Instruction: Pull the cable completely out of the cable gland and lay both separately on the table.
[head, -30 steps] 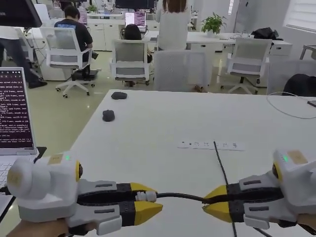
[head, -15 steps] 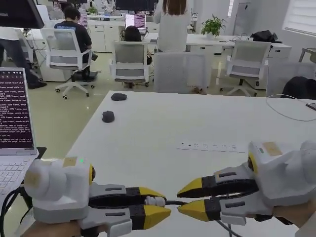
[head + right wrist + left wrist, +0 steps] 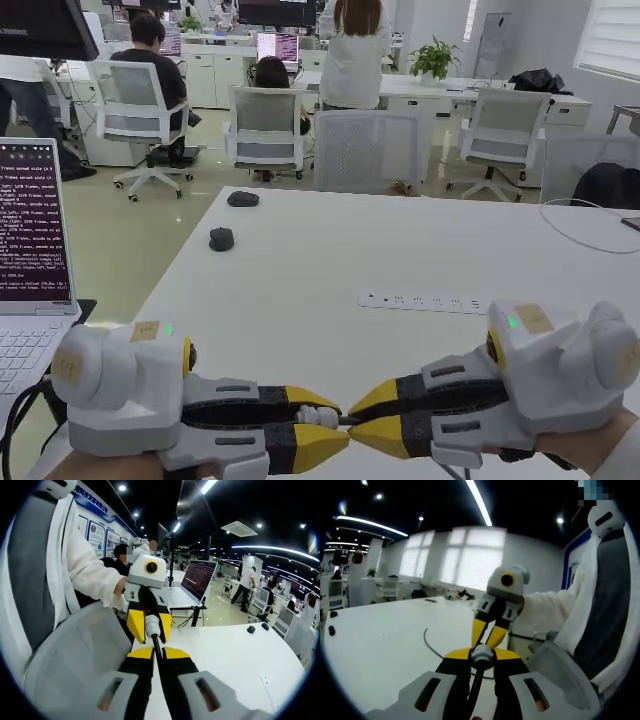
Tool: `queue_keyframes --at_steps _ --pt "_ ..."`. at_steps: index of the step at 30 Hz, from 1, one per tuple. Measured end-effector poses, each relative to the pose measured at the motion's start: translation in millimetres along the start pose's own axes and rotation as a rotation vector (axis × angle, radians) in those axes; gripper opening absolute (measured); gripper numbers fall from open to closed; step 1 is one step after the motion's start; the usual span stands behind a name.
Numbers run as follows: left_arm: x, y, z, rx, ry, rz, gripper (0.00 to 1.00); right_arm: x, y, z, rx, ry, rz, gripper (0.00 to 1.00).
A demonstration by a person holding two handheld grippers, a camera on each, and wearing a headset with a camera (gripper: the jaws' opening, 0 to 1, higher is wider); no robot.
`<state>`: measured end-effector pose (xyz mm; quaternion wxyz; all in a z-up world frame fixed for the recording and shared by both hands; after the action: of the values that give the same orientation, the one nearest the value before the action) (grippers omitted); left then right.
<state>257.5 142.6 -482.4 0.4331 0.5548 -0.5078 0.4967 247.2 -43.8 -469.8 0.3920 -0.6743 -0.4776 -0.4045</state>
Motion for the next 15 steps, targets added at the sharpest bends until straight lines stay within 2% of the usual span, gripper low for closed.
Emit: queue_keyframes --at_steps 3,15 --pt "-1.4 -0.7 -2.4 0.005 0.0 -0.002 0.17 -2.7 1.7 -2.0 -0.014 -0.006 0.002 0.05" --pt "-2.4 -5.8 -13.1 0.02 0.005 -0.007 0.17 -20.5 11.0 -27.9 -0.098 0.002 0.063 0.05"
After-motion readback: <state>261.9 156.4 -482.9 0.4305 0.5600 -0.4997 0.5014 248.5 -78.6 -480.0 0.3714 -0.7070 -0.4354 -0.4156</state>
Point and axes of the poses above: the centre of the closed fingertips' face, and the gripper's own axes: z roughly forward along the fingers, y roughly to its right, x roughly out of its top, the point moved 10 cm from there along -z, roughly backward along the fingers, and after that the axes turned 14 degrees about z, right-handed, at the moved point
